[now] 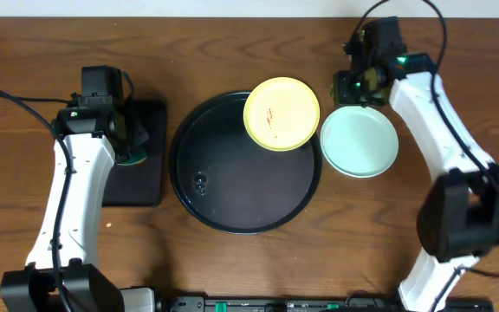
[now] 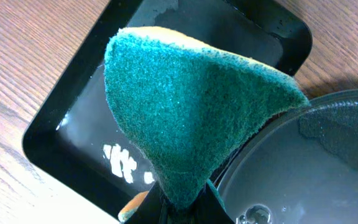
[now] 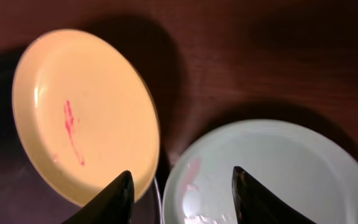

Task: Clean dirty plates on tray and stack at the side
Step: 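Move the right gripper to the yellow plate rim on the tray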

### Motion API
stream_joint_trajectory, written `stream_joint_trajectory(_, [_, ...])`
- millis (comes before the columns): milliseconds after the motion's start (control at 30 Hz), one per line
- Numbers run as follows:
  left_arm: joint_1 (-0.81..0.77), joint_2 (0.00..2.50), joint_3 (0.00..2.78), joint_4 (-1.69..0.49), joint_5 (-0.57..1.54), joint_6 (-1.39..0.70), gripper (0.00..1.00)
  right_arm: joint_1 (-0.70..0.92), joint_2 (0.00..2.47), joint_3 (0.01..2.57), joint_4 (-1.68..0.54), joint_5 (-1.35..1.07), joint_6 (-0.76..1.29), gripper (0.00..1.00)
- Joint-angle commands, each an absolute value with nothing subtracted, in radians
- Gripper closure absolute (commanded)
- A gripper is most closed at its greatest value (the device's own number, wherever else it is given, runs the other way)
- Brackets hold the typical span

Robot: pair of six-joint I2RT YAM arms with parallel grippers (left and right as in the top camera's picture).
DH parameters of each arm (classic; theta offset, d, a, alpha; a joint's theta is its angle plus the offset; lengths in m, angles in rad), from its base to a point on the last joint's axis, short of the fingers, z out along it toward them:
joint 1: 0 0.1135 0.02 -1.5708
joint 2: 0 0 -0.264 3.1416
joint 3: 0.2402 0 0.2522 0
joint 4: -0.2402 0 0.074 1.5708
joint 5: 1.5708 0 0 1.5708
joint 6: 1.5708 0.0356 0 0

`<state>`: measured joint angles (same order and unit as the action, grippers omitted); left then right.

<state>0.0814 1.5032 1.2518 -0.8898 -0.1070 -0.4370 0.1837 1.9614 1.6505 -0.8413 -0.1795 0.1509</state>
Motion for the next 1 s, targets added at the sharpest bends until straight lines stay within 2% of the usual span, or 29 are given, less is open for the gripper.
stream_joint_trajectory(0, [0.085, 1.504, 1.267, -0.889, -0.084, -0.414, 0.93, 0.204, 2.050, 1.685, -0.824, -0.247, 0.114, 0.52])
stream_joint_trajectory(300, [0.085, 1.504, 1.267, -0.889, -0.085, -0.411, 0.93, 0.228, 2.128, 1.685, -0.759, -0.270, 0.114, 0.58])
stream_joint_trajectory(667, [0.085, 1.504, 1.267, -0.889, -0.085, -0.411, 0.93, 0.231, 2.154, 1.684, -0.736, -0.267, 0.115, 0.79])
stream_joint_trajectory(833, [0.085, 1.504, 1.267, -0.889, -0.085, -0.411, 0.93, 0.231, 2.155, 1.685, -0.731, -0.266, 0.118, 0.93])
stream_joint_trajectory(967, [0.085, 1.504, 1.267, -0.889, -0.085, -0.411, 0.93, 0.231, 2.155, 1.684, -0.733, -0.266, 0.119, 0.99])
